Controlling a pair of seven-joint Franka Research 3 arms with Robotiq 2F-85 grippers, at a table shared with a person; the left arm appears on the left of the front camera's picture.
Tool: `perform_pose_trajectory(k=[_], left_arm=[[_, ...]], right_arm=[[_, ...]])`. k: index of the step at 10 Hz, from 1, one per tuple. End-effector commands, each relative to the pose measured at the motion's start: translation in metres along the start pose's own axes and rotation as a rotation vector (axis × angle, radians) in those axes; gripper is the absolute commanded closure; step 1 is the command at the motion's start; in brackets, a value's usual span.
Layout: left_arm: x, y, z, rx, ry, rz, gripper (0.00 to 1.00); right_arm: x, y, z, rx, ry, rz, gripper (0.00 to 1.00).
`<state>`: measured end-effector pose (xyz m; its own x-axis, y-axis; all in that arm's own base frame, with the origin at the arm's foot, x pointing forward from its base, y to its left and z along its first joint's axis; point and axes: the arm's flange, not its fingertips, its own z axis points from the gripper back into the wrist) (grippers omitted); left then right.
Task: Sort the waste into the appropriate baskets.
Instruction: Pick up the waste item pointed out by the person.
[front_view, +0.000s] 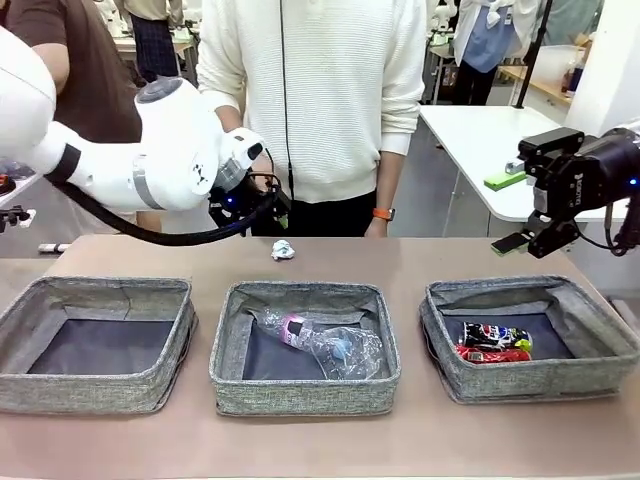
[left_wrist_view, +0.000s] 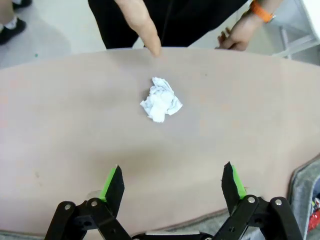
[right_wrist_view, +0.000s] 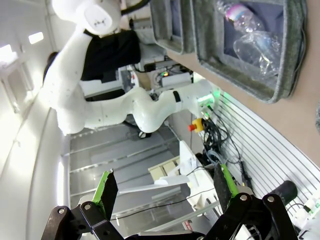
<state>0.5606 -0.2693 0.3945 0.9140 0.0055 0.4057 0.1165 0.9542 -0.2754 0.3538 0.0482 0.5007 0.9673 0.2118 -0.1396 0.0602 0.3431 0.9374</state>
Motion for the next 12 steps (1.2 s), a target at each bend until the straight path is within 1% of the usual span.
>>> perform_pose_trajectory(k=[1,2,3,4,5,6,8,9,12], left_arm=[[0.021,-0.026,-0.029,0.068,0.019,0.031,0.00],[0.019,-0.029,-0.042,0.090,-0.030,0.048,0.00],[0.017,-0.031,-0.056,0.100,-0.053,0.057,0.00],[0.017,-0.028,-0.070,0.121,-0.084,0.032,0.00],[0.017,-0.027,-0.079,0.105,-0.089,0.015,0.00],[0.017,-0.027,-0.087,0.124,-0.106,0.003,0.00],[0.020,-0.024,-0.109,0.152,-0.102,-0.047,0.00],[0.022,-0.021,-0.117,0.169,-0.112,-0.051,0.00],[0.022,-0.019,-0.118,0.158,-0.099,-0.025,0.00]], right_arm=[[0.001,0.007,0.001,0.017,-0.002,-0.016,0.00],[0.001,0.007,0.001,0.017,-0.002,-0.016,0.00],[0.001,0.007,0.001,0.017,-0.002,-0.016,0.00],[0.001,0.007,0.001,0.017,-0.002,-0.016,0.00],[0.001,0.007,0.001,0.017,-0.002,-0.016,0.00],[0.001,0.007,0.001,0.017,-0.002,-0.016,0.00],[0.001,0.007,0.001,0.017,-0.002,-0.016,0.00],[0.001,0.007,0.001,0.017,-0.002,-0.016,0.00],[0.001,0.007,0.001,0.017,-0.002,-0.016,0.00]])
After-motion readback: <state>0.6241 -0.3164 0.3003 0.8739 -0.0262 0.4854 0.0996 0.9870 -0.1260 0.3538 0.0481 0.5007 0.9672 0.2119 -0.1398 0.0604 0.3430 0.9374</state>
